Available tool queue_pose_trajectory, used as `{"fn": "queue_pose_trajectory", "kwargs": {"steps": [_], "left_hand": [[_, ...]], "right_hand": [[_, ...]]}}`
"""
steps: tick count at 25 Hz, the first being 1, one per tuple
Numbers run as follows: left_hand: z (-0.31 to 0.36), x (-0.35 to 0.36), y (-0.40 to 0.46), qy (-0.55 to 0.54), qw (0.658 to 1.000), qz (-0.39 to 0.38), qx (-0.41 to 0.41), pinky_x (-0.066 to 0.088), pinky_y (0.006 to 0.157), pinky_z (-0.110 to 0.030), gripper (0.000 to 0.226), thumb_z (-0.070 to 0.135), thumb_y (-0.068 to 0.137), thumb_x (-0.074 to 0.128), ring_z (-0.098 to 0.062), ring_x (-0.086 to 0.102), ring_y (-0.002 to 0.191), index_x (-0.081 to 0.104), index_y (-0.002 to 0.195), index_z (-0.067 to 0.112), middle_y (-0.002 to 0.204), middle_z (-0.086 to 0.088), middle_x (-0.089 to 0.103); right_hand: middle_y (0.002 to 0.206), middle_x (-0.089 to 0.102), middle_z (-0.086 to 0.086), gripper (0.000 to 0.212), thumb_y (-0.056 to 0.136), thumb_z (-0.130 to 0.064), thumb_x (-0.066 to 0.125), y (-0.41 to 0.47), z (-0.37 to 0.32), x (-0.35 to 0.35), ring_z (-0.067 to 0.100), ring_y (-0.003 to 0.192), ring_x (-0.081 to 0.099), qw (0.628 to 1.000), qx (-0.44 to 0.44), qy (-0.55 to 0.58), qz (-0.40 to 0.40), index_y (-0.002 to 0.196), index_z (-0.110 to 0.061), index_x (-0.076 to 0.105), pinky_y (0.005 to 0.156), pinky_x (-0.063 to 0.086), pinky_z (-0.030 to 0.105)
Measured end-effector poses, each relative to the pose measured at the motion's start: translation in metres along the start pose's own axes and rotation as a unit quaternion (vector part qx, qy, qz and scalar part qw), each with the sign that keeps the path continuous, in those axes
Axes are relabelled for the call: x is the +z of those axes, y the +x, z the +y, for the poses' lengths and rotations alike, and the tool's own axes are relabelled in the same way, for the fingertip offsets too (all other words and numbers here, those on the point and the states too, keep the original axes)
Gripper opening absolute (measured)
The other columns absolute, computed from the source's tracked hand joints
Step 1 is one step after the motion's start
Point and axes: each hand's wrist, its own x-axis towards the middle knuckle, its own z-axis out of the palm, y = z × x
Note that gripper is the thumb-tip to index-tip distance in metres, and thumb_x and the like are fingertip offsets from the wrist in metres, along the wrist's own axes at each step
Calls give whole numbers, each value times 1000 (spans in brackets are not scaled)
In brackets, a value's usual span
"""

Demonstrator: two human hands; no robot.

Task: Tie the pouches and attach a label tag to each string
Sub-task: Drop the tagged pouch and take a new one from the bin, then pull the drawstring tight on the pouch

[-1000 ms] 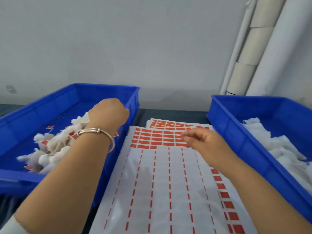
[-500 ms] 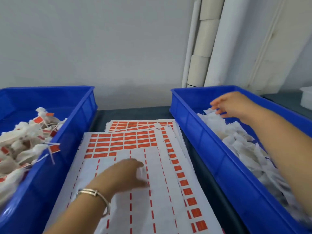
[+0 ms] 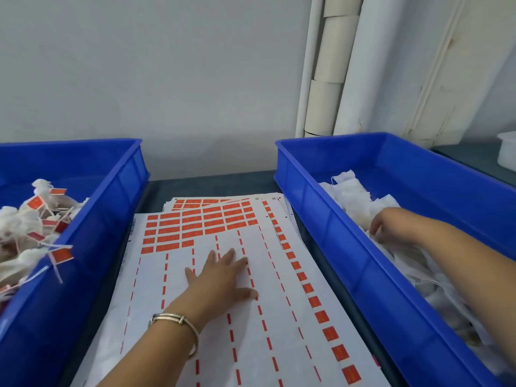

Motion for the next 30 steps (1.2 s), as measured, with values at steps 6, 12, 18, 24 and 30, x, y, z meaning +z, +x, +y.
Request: {"fn": "queue_pose_trajectory", "kwargs": {"steps": [6, 12, 18, 24, 30], "left_hand": [[-1, 7, -2, -14, 999, 30, 1, -3, 106, -67, 75, 65, 82, 48, -25, -7, 145, 15, 145, 43, 157, 11, 1], [0, 8, -7, -17, 998, 66, -1, 2, 109, -62, 69, 64, 82, 50, -22, 6, 145, 27, 143, 39, 156, 10, 15], [-13, 11, -16, -60, 995, 83, 7, 2, 111, -58, 61, 59, 85, 52, -17, 13, 144, 35, 140, 38, 154, 11, 22], [-21, 13, -20, -70, 993, 92, 20, 3, 113, -53, 58, 58, 85, 52, -15, 17, 142, 39, 138, 37, 153, 12, 25], [-20, 20, -23, -87, 989, 122, 21, -3, 113, -52, 55, 58, 87, 48, -13, 15, 143, 40, 136, 36, 153, 13, 24]], "right_hand": [[100, 64, -4, 25, 88, -6, 56, -6, -4, 4, 14, 91, 59, 992, -86, 86, -11, 105, -22, 65, 74, 46, 20], [69, 61, -5, 26, 89, -26, 63, -14, 6, -11, 12, 64, 52, 992, -71, 52, 95, 64, -22, 66, 55, 37, 23], [71, 69, -12, 14, 73, -20, 80, -47, 13, -49, 10, 72, 63, 982, -44, 114, 141, 63, -28, 74, 59, 46, 24], [75, 73, -9, 15, 77, -22, 77, -72, 11, -76, 11, 79, 67, 992, -45, 104, 62, 62, -26, 76, 62, 50, 20], [69, 64, 9, 16, 80, -1, 61, -82, -10, -76, 21, 69, 58, 980, -23, 156, 125, 66, -1, 66, 58, 45, 28]]}}
